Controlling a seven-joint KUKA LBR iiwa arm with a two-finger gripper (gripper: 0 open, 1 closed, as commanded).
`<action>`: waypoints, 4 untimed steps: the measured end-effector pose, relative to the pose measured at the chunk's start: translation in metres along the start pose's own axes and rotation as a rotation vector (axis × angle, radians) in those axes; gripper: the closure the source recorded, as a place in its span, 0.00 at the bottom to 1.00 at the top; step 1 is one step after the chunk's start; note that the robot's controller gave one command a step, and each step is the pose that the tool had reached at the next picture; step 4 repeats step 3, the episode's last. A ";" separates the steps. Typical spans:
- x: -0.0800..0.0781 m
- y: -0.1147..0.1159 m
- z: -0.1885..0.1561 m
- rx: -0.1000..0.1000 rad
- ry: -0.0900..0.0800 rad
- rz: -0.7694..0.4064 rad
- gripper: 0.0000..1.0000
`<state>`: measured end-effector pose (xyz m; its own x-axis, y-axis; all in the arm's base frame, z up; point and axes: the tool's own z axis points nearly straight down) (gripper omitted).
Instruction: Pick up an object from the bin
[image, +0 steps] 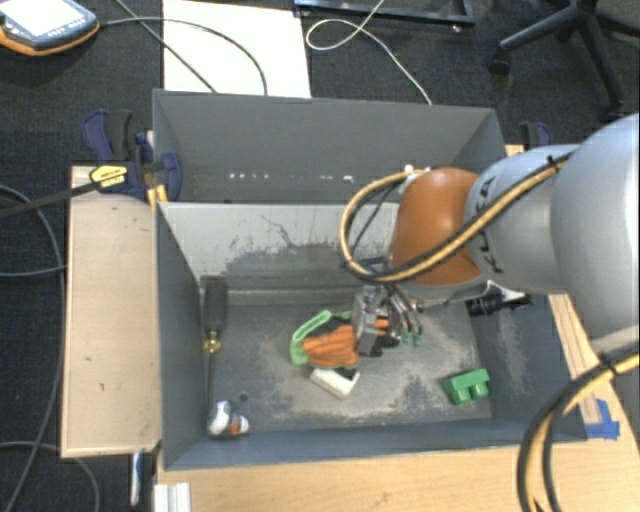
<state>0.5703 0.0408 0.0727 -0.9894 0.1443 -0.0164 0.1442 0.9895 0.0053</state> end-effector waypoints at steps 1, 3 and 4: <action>0.000 0.000 0.000 0.000 0.000 0.000 1.00; 0.000 0.000 0.000 0.000 0.000 0.000 1.00; 0.000 0.000 0.000 0.000 0.000 0.000 1.00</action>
Offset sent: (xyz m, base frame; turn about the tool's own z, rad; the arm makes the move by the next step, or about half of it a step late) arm 0.0000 0.0000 0.0000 0.0000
